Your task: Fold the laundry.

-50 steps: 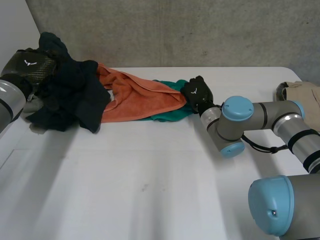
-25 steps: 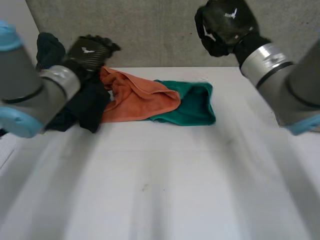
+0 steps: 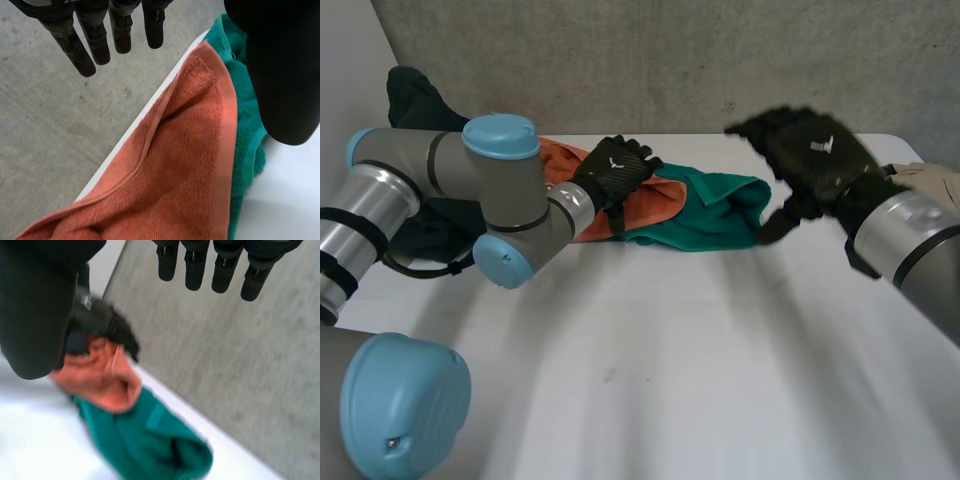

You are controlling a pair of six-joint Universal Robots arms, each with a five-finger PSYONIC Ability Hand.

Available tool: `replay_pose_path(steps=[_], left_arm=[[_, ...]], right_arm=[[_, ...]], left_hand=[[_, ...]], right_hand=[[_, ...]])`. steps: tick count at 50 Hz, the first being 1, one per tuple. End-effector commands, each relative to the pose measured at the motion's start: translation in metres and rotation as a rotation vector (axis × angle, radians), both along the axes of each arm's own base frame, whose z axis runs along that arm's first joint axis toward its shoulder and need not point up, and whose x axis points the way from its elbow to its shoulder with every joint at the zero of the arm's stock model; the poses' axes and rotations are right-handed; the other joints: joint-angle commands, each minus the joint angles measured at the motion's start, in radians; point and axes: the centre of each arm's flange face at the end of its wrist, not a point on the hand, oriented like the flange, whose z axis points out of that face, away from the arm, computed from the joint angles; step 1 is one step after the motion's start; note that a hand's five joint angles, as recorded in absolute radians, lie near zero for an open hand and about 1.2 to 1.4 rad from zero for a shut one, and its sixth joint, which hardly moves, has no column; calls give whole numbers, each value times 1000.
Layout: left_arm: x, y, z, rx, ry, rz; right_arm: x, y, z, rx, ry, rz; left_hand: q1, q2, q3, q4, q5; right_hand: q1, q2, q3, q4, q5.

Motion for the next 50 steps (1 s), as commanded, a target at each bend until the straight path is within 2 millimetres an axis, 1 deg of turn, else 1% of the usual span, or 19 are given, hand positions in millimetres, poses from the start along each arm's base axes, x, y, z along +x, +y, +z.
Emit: replay_pose_path(steps=[1, 2, 5, 9, 16, 24, 28, 32, 34, 35, 36, 38, 40, 42, 44, 46, 47, 50], left_arm=[[-6, -7, -5, -41, 22, -28], [-7, -8, -6, -48, 19, -30], [-8, -9, -13, -68, -11, -36], [-9, -9, -22, -112, -64, -44], [-14, -8, -26, -194, -121, -66], [-18, -4, -38, -261, -202, -96], [-18, -2, -45, -285, -249, -108], [-17, -1, -51, -309, -293, -121], [-17, -2, -54, -321, -316, -124], [-16, -2, -56, -323, -327, -121], [-15, -2, -57, -324, -335, -120], [-14, -3, -58, -328, -348, -114], [-12, -4, -55, -341, -370, -96], [-11, -6, -48, -357, -371, -76], [-1, -17, -35, -371, -366, -26], [9, -25, -28, -373, -360, 14], [18, -32, -21, -369, -354, 49], [31, -37, -11, -345, -342, 90]], right_arm=[[2, -5, -40, 84, 105, -21], [2, -6, -46, 100, 119, -27], [2, -4, -54, 121, 130, -29], [0, -4, -61, 134, 138, -32], [-7, -7, -65, 140, 145, -47], [-16, -10, -67, 146, 156, -72], [-21, -12, -67, 147, 156, -81], [-25, -13, -67, 146, 156, -83], [-26, -12, -67, 148, 158, -86], [-27, -13, -66, 145, 156, -88], [-28, -13, -66, 145, 156, -91], [-28, -13, -66, 145, 157, -90], [-29, -14, -66, 142, 158, -93], [-29, -14, -66, 141, 159, -93], [-29, -14, -65, 133, 162, -92], [-29, -15, -65, 132, 165, -92], [-29, -16, -65, 125, 166, -92], [-28, -19, -65, 115, 168, -90]], left_hand=[[-18, -30, -33, -27, -50], [-18, -30, -33, -27, -50], [14, 2, -1, 6, -18], [64, 53, 49, 56, 32], [91, 79, 76, 83, 59], [126, 114, 111, 118, 94], [235, 223, 220, 226, 202], [478, 466, 463, 469, 446], [818, 806, 803, 809, 785], [1072, 1060, 1057, 1064, 1040], [1162, 1150, 1147, 1153, 1130], [1203, 1191, 1188, 1195, 1171], [1203, 1191, 1188, 1195, 1171], [1203, 1191, 1188, 1195, 1171], [1203, 1191, 1188, 1195, 1171], [1203, 1191, 1188, 1195, 1171], [1203, 1191, 1188, 1195, 1171], [1203, 1191, 1188, 1195, 1171]], right_hand=[[-46, -32, -30, -31, -31], [-46, -32, -30, -31, -31], [-49, -35, -33, -34, -34], [-49, -35, -33, -34, -34], [-49, -35, -33, -34, -34], [-49, -35, -33, -34, -34], [-49, -35, -33, -34, -34], [-49, -35, -33, -34, -34], [-49, -35, -33, -34, -34], [-49, -35, -33, -34, -34], [-49, -35, -33, -34, -34], [-49, -35, -33, -34, -34], [-49, -35, -33, -34, -34], [-49, -35, -33, -34, -34], [-49, -35, -33, -34, -34], [-49, -35, -33, -34, -34], [-49, -35, -33, -34, -34], [-49, -35, -33, -34, -34]])
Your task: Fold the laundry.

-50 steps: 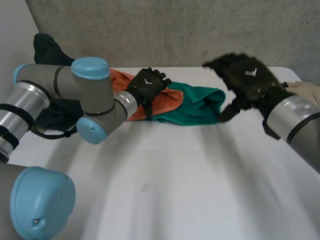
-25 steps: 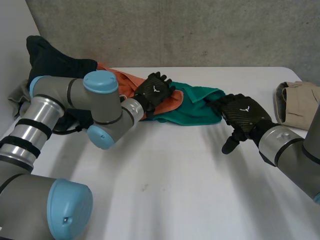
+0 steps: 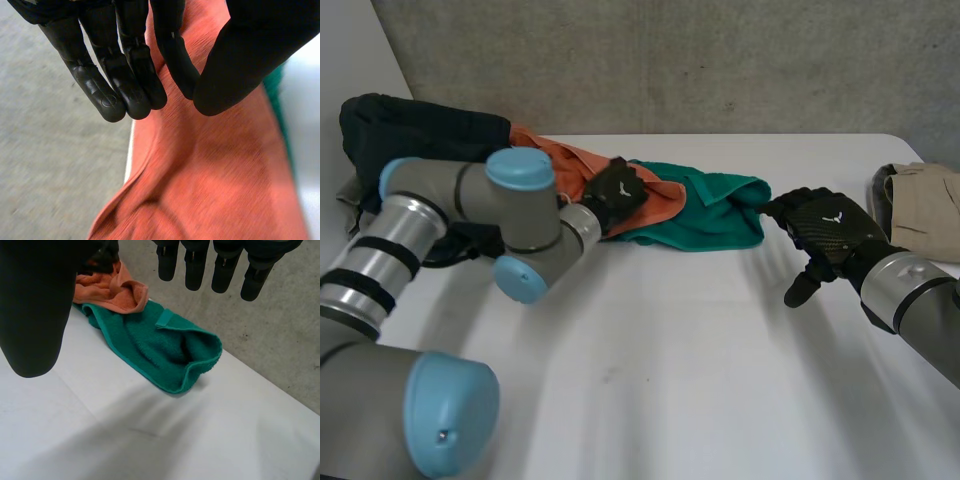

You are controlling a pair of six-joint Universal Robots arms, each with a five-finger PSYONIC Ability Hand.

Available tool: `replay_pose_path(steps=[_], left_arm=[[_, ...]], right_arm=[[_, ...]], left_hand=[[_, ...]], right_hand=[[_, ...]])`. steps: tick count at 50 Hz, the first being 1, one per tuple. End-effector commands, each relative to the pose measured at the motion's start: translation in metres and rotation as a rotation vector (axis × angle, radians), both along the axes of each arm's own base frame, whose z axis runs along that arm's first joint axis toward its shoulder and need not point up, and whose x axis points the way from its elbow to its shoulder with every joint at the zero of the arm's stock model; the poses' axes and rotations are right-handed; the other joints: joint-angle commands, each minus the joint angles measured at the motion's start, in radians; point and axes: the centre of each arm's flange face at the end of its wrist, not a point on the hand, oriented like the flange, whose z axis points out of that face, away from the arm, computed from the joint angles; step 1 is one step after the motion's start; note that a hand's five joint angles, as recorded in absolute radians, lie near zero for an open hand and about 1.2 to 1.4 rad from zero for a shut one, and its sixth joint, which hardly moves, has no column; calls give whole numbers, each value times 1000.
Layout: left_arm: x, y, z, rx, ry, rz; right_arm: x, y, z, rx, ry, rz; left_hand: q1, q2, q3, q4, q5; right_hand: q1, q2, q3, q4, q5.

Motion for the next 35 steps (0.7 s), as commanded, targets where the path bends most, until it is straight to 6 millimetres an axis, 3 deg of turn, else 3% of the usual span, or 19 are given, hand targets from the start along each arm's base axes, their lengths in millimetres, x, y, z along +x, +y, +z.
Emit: replay_pose_path(steps=[1, 4, 7, 9, 12, 17, 23, 35], left_arm=[[39, -21, 33, 21, 59, 135], [51, -18, 44, 69, 87, 155], [60, -8, 60, 135, 156, 153], [66, -1, 76, 168, 238, 154], [72, 6, 94, 193, 333, 161], [87, 24, 134, 215, 509, 172], [104, 54, 163, 256, 612, 170], [119, 85, 174, 353, 707, 177]], right_arm=[[3, -8, -1, -26, 6, 8], [6, -15, -3, -32, 3, 7], [13, -24, -6, -40, 1, 16], [21, -31, -7, -54, -2, 22], [28, -40, -7, -73, -4, 14], [37, -56, -6, -106, 4, -44], [42, -47, -5, -114, -10, -76], [40, -32, 19, -214, -127, -92]], left_hand=[[227, 204, 212, 203, 230], [227, 204, 212, 203, 230], [-253, -275, -268, -277, -250], [-710, -732, -725, -734, -707], [-964, -987, -979, -989, -961], [-995, -1017, -1010, -1019, -992], [-995, -1017, -1010, -1019, -992], [-995, -1017, -1010, -1019, -992]], right_hand=[[-49, -35, -33, -33, -34], [-43, -29, -27, -28, -28], [-37, -23, -21, -22, -22], [-32, -17, -15, -16, -16], [-32, -17, -15, -16, -16], [-43, -29, -27, -28, -28], [-55, -41, -39, -39, -40], [-55, -41, -39, -39, -40]])
